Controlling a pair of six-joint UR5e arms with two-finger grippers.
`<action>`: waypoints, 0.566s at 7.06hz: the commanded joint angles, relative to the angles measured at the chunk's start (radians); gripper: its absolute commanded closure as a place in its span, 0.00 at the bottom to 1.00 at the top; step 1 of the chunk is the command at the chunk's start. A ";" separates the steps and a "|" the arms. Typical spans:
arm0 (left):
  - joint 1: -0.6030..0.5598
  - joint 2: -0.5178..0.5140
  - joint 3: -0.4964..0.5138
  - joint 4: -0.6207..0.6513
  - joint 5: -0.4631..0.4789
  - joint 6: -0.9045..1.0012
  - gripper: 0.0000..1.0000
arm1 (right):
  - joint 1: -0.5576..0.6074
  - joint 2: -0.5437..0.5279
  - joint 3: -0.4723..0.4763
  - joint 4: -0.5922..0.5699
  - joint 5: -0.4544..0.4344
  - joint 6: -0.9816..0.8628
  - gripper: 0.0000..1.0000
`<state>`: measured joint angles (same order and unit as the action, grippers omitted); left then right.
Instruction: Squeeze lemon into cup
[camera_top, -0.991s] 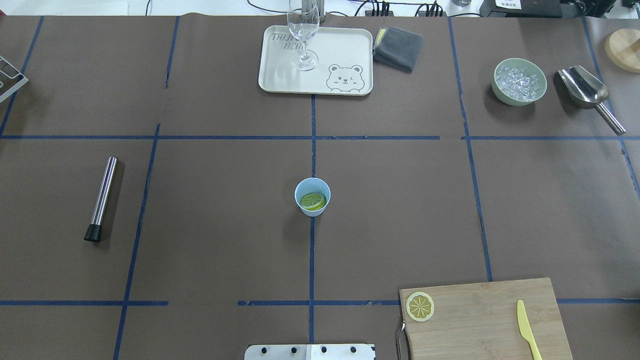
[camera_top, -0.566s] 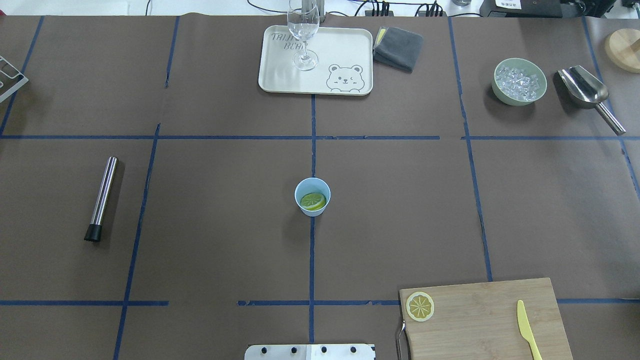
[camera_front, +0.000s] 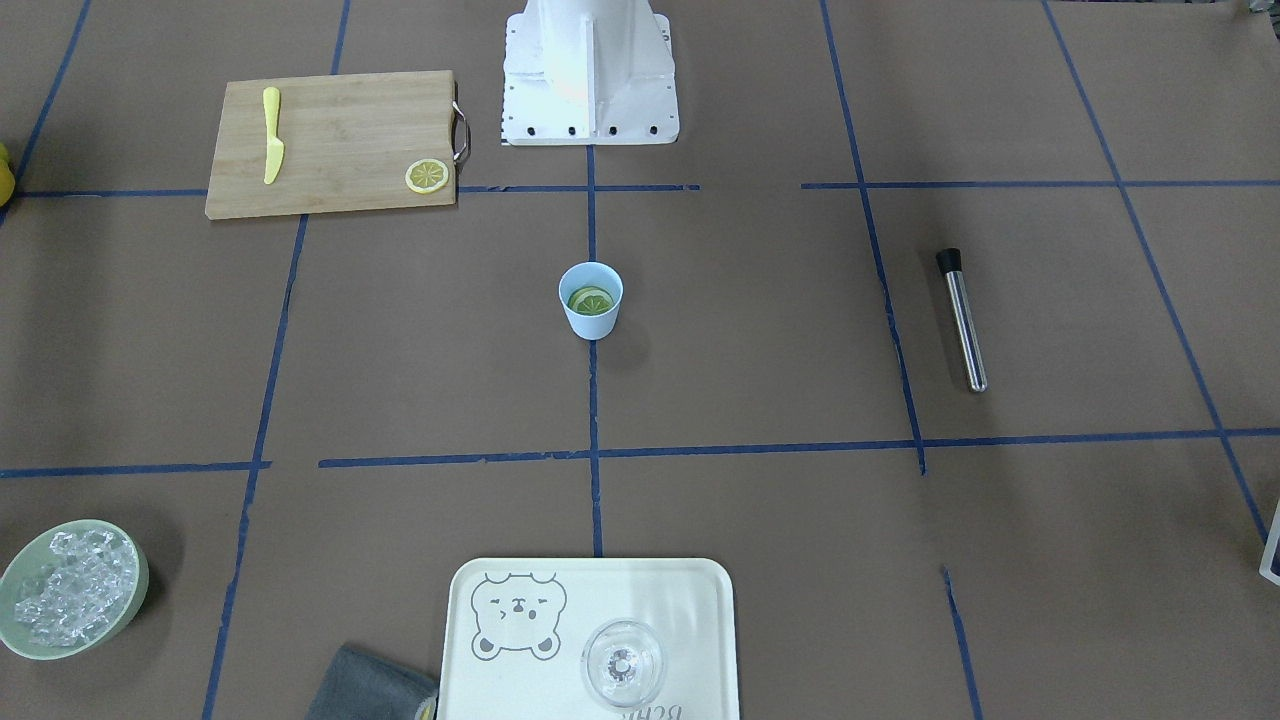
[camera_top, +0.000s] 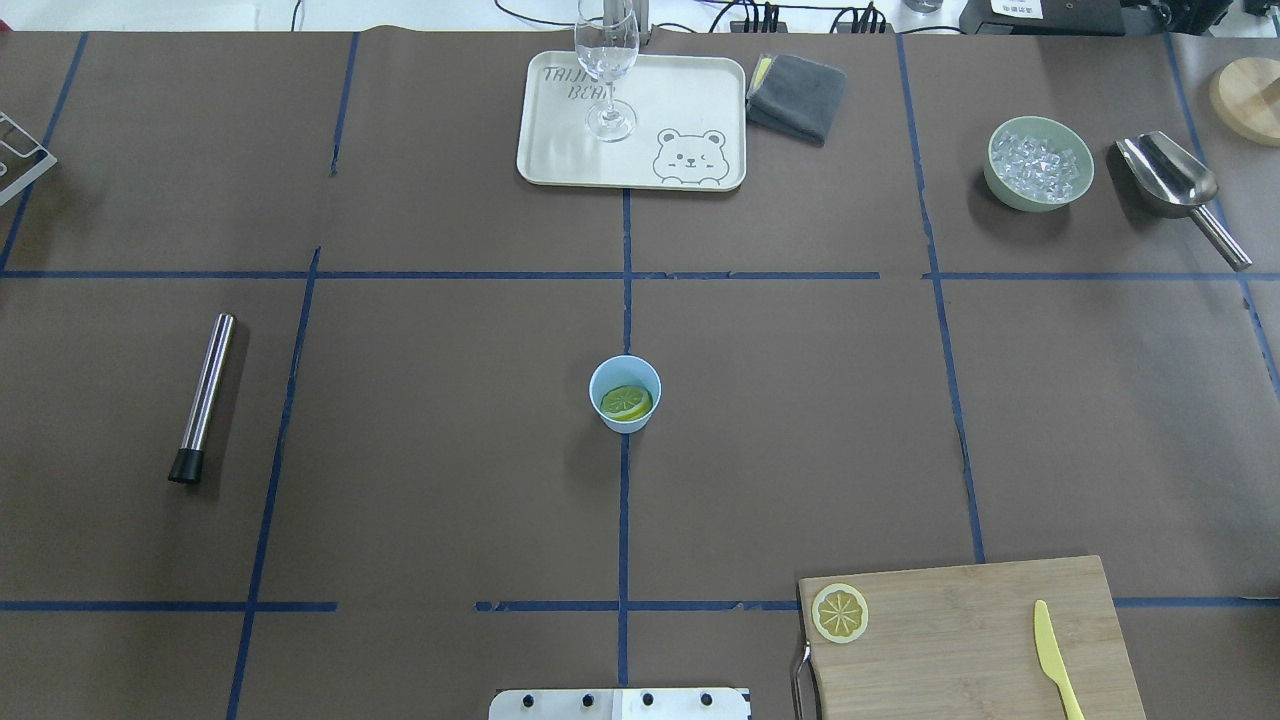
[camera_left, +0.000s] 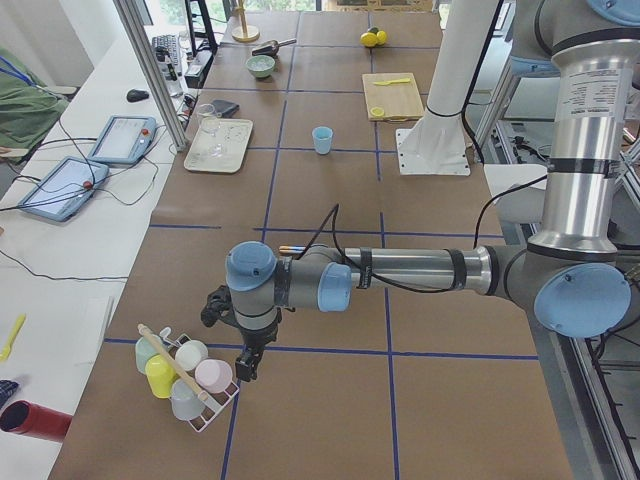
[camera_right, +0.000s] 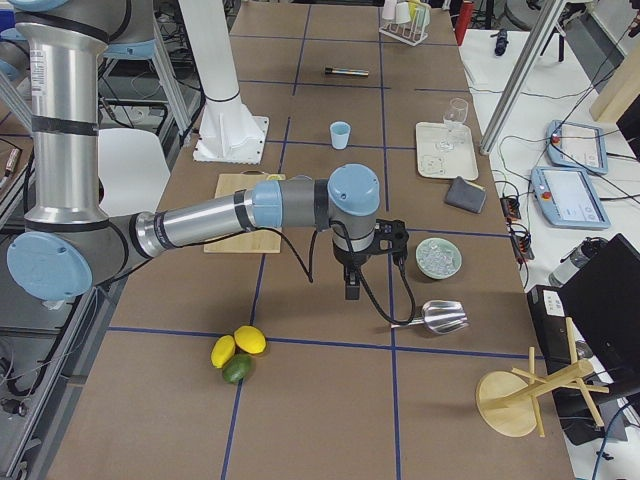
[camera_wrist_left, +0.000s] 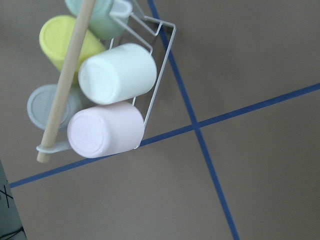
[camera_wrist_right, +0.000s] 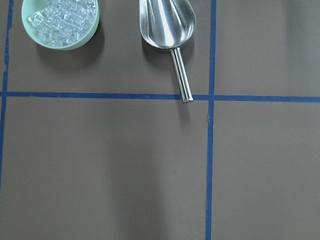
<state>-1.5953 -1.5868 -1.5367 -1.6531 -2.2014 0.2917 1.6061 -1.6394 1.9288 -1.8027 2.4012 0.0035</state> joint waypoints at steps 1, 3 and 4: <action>0.000 0.002 -0.028 0.063 -0.064 -0.093 0.00 | 0.000 -0.020 0.004 0.000 -0.002 0.001 0.00; 0.000 0.019 -0.120 0.119 -0.101 -0.203 0.00 | 0.000 -0.027 -0.004 -0.003 -0.001 0.001 0.00; 0.000 0.019 -0.119 0.119 -0.103 -0.204 0.00 | 0.000 -0.025 -0.010 -0.003 0.001 0.001 0.00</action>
<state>-1.5954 -1.5706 -1.6421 -1.5458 -2.2959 0.1072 1.6061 -1.6640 1.9253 -1.8045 2.4009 0.0046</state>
